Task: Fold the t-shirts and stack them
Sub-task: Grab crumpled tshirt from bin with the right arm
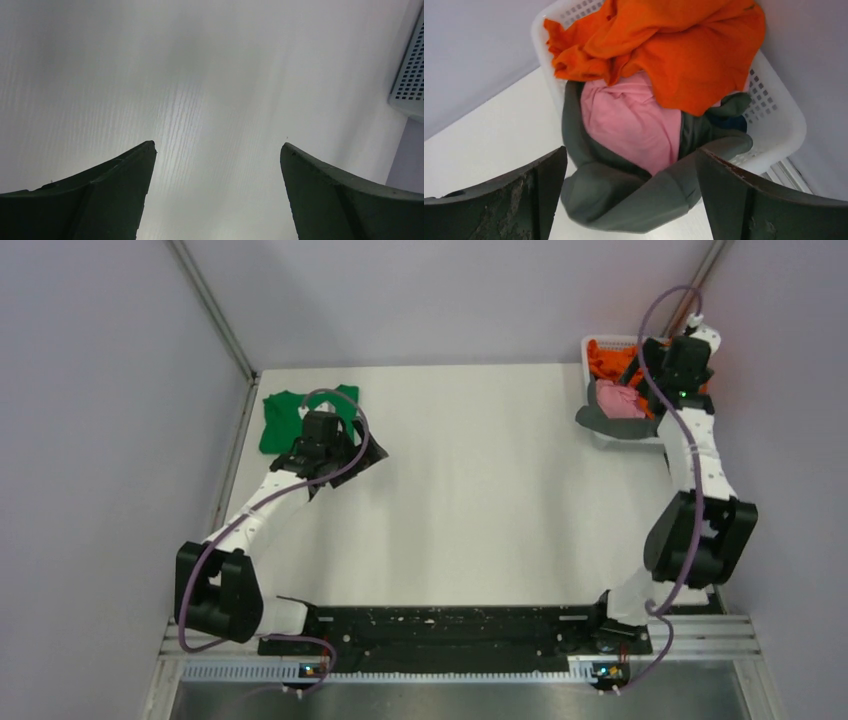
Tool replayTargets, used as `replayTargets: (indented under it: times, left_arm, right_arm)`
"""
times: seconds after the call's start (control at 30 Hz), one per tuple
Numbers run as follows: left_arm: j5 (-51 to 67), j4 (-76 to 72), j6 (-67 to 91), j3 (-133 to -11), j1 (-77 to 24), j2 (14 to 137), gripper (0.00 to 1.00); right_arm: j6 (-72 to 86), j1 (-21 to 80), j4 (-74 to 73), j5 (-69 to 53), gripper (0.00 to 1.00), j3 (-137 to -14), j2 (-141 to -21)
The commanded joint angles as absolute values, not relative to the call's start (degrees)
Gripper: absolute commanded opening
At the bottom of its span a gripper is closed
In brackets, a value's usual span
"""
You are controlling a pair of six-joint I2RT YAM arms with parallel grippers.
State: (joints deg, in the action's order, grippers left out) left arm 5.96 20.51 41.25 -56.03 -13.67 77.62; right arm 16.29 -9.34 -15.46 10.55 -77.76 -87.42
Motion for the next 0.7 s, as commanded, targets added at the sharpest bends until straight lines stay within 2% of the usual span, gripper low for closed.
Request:
replayTargets:
  times: [0.0, 0.13, 0.3, 0.5, 0.57, 0.67]
  left_arm:
    - [1.0, 18.3, 44.0, -56.4, -14.8, 75.0, 0.99]
    - [0.6, 18.0, 45.4, -56.0, -15.1, 74.4, 0.99]
    - [-2.0, 21.5, 45.1, -57.4, -15.5, 74.5, 0.99]
    - [-4.7, 23.0, 44.5, -56.1, -15.7, 71.5, 0.99]
    - [-4.9, 23.0, 44.5, -55.7, -15.7, 70.8, 0.99]
    - [-4.6, 23.0, 44.2, -55.5, -15.7, 70.5, 0.99]
  right_arm:
    - [19.6, -15.4, -23.0, 0.9, 0.96, -96.5, -100.4]
    - [21.1, -16.2, -24.5, -0.2, 0.96, -111.4, -114.8]
    - [27.0, -16.4, -25.3, 4.9, 0.95, -128.6, -130.8]
    - [31.0, -16.4, -15.2, 6.9, 0.87, -131.2, -139.2]
    - [31.3, -16.4, -13.5, 5.3, 0.77, -132.8, -141.2]
    - [31.8, -16.5, -12.0, 0.8, 0.34, -133.1, -141.6]
